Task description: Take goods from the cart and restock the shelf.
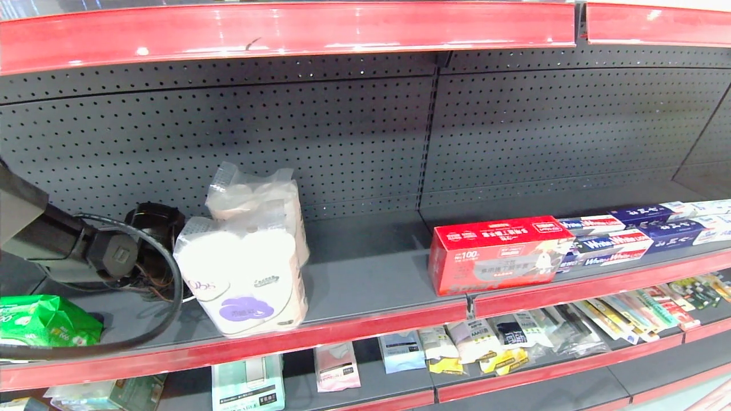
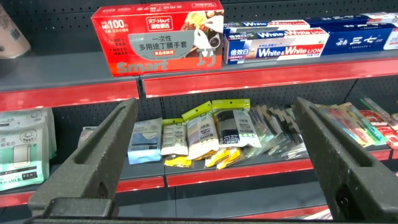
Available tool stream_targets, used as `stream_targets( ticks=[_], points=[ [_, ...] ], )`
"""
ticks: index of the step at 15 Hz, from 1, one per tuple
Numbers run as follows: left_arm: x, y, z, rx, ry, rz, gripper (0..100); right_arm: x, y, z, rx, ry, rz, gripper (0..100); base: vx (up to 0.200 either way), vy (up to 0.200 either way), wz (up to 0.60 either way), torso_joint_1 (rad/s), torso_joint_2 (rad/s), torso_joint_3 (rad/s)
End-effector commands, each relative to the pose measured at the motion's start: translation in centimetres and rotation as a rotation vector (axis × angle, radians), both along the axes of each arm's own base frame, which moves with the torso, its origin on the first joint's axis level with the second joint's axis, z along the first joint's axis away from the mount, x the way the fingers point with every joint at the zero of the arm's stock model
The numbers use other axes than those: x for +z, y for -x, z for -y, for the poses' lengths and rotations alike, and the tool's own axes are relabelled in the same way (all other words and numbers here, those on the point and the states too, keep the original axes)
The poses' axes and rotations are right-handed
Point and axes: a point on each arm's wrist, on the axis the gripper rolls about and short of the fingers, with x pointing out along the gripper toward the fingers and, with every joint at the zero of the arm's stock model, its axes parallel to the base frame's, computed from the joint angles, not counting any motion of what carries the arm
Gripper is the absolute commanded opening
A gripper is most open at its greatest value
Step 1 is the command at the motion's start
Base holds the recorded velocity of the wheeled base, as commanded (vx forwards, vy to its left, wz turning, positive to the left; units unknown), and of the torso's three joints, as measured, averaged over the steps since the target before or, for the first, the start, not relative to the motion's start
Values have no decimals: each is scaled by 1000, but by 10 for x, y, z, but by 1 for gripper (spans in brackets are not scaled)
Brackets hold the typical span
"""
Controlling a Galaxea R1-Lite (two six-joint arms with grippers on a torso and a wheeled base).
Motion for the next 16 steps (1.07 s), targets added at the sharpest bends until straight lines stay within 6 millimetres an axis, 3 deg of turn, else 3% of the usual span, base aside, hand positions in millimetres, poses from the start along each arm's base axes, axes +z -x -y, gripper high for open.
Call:
stream_targets(
  ticks=[1, 6, 11, 16],
  points=[
    [-1, 0, 2, -7, 0, -1, 100, 0, 0, 0, 1, 0, 0, 100, 0, 0, 0, 0, 0, 0],
    [0, -1, 1, -1, 0, 5, 100, 0, 0, 0, 1, 0, -2, 100, 0, 0, 0, 0, 0, 0],
    [13, -5, -22, 29, -41, 53, 100, 0, 0, 0, 1, 0, 0, 100, 0, 0, 0, 0, 0, 0],
    [43, -5, -33, -3, -91, 151, 100, 0, 0, 0, 1, 0, 0, 100, 0, 0, 0, 0, 0, 0]
  ],
)
